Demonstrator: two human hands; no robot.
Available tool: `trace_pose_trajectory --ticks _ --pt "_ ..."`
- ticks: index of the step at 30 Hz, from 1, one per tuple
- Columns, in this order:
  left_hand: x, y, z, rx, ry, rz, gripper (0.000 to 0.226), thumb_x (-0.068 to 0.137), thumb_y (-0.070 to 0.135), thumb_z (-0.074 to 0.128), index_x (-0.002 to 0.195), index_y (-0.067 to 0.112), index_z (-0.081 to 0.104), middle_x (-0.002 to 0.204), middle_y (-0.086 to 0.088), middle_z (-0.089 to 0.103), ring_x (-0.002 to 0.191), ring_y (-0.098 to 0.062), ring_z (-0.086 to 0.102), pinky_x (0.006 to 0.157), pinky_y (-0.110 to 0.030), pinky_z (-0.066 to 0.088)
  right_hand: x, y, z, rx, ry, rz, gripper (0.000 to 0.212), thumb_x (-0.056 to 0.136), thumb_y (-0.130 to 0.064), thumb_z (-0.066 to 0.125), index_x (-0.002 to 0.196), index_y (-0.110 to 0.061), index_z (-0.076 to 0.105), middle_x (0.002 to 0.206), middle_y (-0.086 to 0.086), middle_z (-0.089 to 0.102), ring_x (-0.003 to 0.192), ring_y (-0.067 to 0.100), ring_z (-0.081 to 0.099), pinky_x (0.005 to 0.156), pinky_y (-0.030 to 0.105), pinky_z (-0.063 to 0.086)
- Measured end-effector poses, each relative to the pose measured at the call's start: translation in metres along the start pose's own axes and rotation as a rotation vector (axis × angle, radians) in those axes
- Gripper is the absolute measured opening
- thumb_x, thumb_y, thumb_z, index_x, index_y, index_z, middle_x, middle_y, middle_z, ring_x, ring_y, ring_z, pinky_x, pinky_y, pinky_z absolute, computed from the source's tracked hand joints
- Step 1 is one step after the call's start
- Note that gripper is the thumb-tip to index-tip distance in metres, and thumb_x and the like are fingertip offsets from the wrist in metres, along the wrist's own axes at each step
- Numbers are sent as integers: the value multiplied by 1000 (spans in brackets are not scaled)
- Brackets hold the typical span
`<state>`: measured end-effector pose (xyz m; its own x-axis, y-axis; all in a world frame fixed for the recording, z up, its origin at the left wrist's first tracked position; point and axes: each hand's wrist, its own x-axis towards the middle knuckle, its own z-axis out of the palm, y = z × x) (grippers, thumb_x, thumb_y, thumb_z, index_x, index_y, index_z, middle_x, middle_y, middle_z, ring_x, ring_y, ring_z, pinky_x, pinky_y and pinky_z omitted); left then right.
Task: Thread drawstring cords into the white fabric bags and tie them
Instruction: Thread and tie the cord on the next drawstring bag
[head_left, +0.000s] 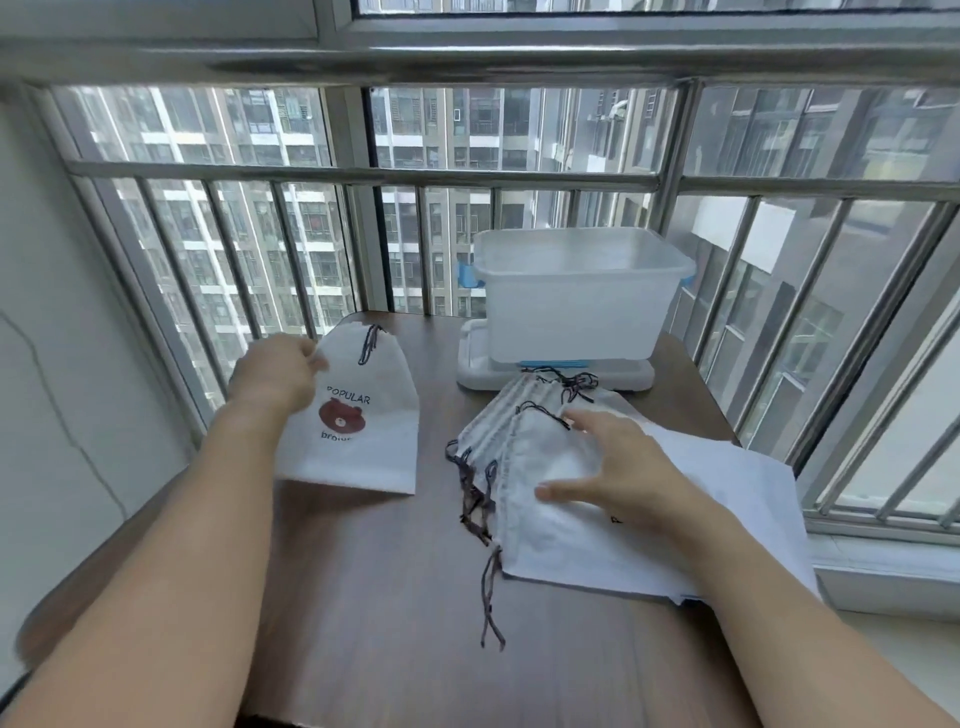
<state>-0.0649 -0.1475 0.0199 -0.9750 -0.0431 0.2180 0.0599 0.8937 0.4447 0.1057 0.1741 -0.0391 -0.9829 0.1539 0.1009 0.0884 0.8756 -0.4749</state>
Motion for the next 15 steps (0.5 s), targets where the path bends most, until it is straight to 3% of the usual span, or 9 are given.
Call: trace_pose_trajectory --ticks 2,4,5,7,9,12,13,14,15 --pt "3 -8 6 19 -24 -1 25 99 9 51 113 18 69 127 -11 63 110 -34 59 80 -37 44 3 -3 1 -7 28 34 96 54 -80 74 137 -36 52 126 -13 61 119 9 54 103 43 43" --pt "2 -11 19 13 -74 29 31 99 8 47 128 13 59 127 -18 61 112 -37 58 86 -40 45 5 -7 1 18 130 -2 44 68 -58 82 98 -34 61 90 -15 62 87 5 55 83 39 43" --pt "2 -14 28 -14 -100 41 33 98 10 48 131 12 54 123 -19 61 109 -38 58 85 -40 46 5 -11 0 24 186 -40 33 75 -47 82 79 -28 56 74 -13 56 73 4 50 73 36 40" --pt "3 -20 44 -99 -151 42 38 95 15 56 132 16 48 118 -18 62 103 -37 59 86 -40 49 6 -12 -3 84 207 -68 44 83 -33 80 62 -20 43 59 -9 44 57 8 39 61 33 33" --pt "3 -24 54 -45 -107 83 44 93 26 61 133 14 46 123 -17 59 112 -37 55 96 -47 45 6 -14 -11 393 208 -44 37 87 -29 78 66 -12 53 61 -3 53 57 15 44 61 34 38" --pt "-8 -5 49 -60 230 245 53 95 40 58 135 7 48 138 -17 48 131 -37 39 112 -48 32 7 -15 -23 956 362 85 27 92 -26 74 89 0 65 75 7 63 66 19 56 66 34 45" --pt "-21 12 40 -213 287 303 52 94 42 58 134 9 52 138 -12 49 133 -32 39 112 -45 32 7 -15 -28 1084 398 154 25 94 -22 71 92 2 64 74 7 63 63 17 58 63 29 46" --pt "-33 31 32 -450 242 358 49 91 46 59 129 14 60 132 -5 55 129 -28 45 108 -42 35 7 -13 -30 1183 396 216 19 97 -17 68 94 1 64 74 8 66 59 15 61 57 26 49" --pt "-46 53 22 -727 85 393 44 86 50 59 119 21 67 122 1 63 121 -26 54 103 -41 41 6 -12 -32 1240 359 269 15 97 -14 67 98 1 65 79 10 70 59 15 64 53 25 51"
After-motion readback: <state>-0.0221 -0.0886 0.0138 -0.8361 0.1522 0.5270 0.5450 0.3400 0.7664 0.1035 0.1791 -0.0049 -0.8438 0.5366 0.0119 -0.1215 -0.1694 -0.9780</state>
